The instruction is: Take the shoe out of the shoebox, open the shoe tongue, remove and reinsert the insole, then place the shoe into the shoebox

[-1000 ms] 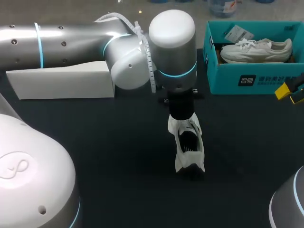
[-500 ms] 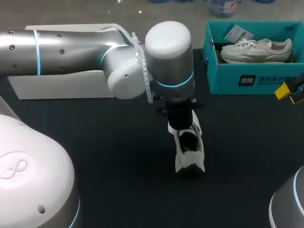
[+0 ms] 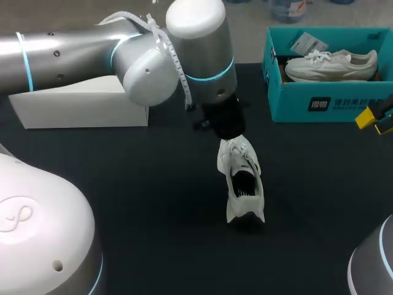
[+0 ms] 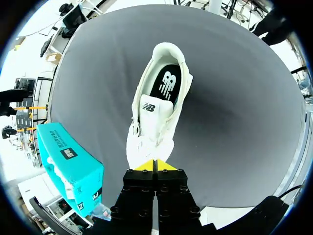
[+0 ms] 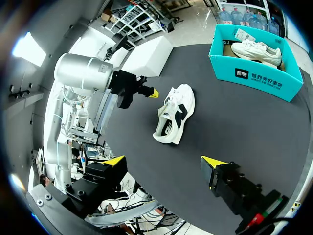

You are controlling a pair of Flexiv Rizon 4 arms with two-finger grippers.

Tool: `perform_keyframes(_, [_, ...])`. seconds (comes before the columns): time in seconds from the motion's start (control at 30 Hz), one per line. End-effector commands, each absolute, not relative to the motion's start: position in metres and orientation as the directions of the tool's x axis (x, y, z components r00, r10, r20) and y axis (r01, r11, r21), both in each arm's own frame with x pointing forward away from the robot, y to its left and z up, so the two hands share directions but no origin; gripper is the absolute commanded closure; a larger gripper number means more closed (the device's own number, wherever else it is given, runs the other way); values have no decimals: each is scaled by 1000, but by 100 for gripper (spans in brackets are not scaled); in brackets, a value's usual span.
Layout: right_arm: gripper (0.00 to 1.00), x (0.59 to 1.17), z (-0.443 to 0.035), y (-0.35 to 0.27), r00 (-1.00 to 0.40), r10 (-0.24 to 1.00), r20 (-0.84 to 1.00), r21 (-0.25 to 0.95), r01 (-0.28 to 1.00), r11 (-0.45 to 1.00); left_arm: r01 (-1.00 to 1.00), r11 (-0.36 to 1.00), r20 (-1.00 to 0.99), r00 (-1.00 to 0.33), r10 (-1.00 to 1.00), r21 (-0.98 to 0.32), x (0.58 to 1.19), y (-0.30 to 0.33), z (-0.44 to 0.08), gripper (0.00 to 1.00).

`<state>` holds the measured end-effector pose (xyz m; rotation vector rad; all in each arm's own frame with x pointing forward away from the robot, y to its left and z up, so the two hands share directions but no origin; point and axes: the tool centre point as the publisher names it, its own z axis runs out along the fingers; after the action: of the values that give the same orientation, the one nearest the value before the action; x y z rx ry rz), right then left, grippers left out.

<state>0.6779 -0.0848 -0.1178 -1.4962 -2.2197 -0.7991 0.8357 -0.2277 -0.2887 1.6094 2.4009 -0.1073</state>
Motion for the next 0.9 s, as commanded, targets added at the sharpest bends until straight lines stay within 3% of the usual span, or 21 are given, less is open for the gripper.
perform_keyframes(0.03, [0, 679, -118, -84, -383, 729, 568, 256, 923, 286, 908, 399, -225, -366, 903, 127, 829, -221, -280, 0])
perform_keyframes(0.6, [0, 679, -118, -84, -383, 729, 568, 256, 923, 286, 908, 399, -225, -366, 903, 127, 829, -221, -280, 0])
perform_keyframes(0.9, [0, 679, -118, -84, -383, 729, 568, 256, 923, 286, 778, 628, -59, -628, 776, -26, 804, -208, -272, 0])
